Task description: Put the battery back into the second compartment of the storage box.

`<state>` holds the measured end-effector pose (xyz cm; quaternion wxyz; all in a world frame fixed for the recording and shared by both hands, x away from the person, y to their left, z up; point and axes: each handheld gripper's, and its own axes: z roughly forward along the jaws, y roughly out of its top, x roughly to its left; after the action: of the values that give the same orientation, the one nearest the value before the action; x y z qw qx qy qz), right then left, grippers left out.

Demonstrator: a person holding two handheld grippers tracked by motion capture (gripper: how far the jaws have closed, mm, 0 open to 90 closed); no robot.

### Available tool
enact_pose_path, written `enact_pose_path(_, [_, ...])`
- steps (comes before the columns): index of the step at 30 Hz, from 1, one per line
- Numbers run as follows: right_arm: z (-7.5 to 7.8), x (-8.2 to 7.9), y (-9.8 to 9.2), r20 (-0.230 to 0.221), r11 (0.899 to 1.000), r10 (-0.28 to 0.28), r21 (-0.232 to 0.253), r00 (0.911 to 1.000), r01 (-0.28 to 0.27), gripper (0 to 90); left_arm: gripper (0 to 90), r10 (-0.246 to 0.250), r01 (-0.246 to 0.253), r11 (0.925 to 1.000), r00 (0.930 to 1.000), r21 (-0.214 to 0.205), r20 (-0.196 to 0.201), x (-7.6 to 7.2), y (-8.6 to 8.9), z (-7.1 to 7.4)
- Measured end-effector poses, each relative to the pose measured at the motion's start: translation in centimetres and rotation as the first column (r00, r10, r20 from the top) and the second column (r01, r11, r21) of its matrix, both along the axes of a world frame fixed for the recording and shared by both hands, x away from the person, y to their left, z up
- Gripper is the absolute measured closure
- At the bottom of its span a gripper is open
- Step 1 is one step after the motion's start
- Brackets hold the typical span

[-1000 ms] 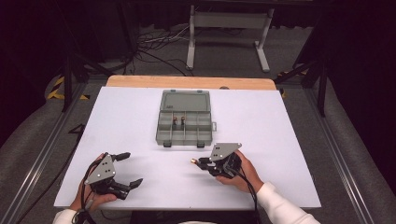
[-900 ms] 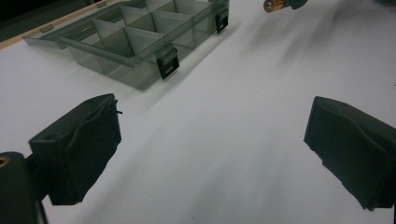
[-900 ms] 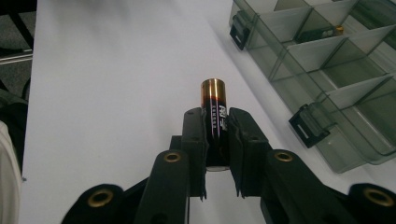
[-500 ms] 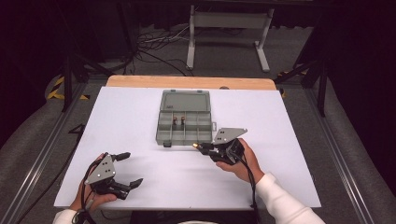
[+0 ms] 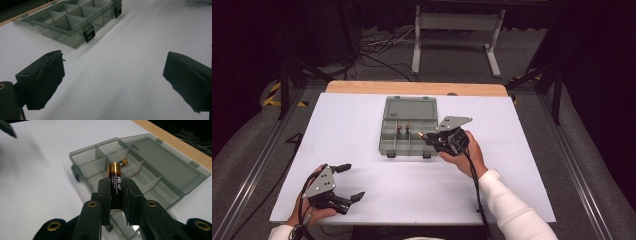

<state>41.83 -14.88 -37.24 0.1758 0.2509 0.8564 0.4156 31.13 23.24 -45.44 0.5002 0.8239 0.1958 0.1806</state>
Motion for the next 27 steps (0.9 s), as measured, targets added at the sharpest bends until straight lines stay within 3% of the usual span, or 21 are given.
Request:
enact_pose_path(11, [0.3,3.2,2.8,-0.007,0.998,-0.068,-0.014,0.9976,0.068,78.0,4.0,0.001,-0.001,1.0000,1.0000,-0.001,0.003,0.0,0.1,0.0])
enact_pose_path(27, [0.2,5.5,6.6,-0.015,0.992,-0.109,-0.065,0.9939,0.108,78.0,4.0,0.008,-0.008,0.9998,0.9999,-0.016,0.007,-0.2,0.3,-0.1])
